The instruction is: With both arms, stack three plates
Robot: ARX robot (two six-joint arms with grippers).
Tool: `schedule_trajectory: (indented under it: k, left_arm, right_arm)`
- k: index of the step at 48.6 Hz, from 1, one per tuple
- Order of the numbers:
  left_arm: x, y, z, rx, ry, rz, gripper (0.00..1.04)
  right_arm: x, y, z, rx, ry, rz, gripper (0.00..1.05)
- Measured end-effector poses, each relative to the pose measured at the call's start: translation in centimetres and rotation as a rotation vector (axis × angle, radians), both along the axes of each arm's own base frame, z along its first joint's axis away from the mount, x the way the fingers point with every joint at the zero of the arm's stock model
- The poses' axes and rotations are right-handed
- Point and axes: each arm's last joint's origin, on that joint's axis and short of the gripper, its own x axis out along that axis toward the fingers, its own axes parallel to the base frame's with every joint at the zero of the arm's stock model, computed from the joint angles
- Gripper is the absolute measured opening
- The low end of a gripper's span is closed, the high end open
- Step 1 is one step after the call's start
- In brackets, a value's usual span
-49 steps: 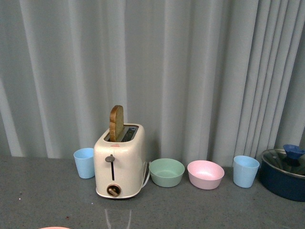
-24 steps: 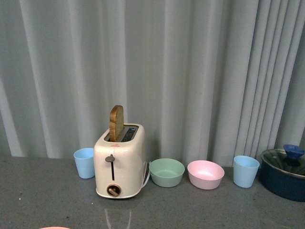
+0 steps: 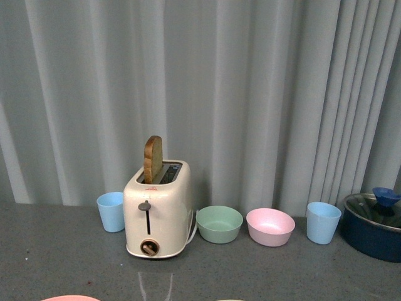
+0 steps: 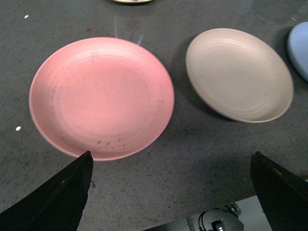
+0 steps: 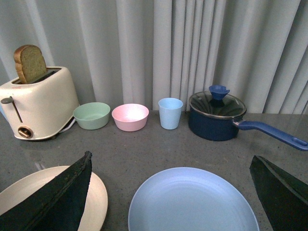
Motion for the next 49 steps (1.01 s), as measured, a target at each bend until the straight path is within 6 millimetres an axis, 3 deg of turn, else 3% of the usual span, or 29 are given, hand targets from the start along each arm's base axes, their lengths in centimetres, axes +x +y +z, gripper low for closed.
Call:
schedule_trajectory:
  k: [4,10,13,20,26,38,49]
  left_arm:
    - [1.6,0.2,1.8,0.035,-0.04,-0.03,0.98]
    - [5.6,0.5,5.2,0.104,-0.119,-0.088,0.98]
    - [8.8,0.7,6.0,0.151,-0.073,-0.108,0.98]
    - [16.8,1.5,4.2,0.258,0.146,-0.155,0.98]
    - [20.7,2.7,2.6,0.292,0.275,-0.162,0.98]
    - [24.2,6.1,-1.2,0.378,0.456,-0.139,0.98]
    - [24.8,8.9,-4.4,0.447,0.561,-0.108,0.98]
  right_arm:
    - [0.0,0.0,0.0,0.0,0.0,0.0,0.97]
    - [0.0,0.0,0.0,0.0,0.0,0.0,0.97]
    - [0.0,0.0,0.0,0.0,0.0,0.001,0.97]
    - [0.0,0.0,0.0,0.0,0.0,0.0,0.97]
    - [0.0,0.0,0.0,0.0,0.0,0.0,0.97]
    - [0.0,0.0,0.0,0.0,0.0,0.0,0.97]
    - [0.0,0.0,0.0,0.0,0.0,0.0,0.97]
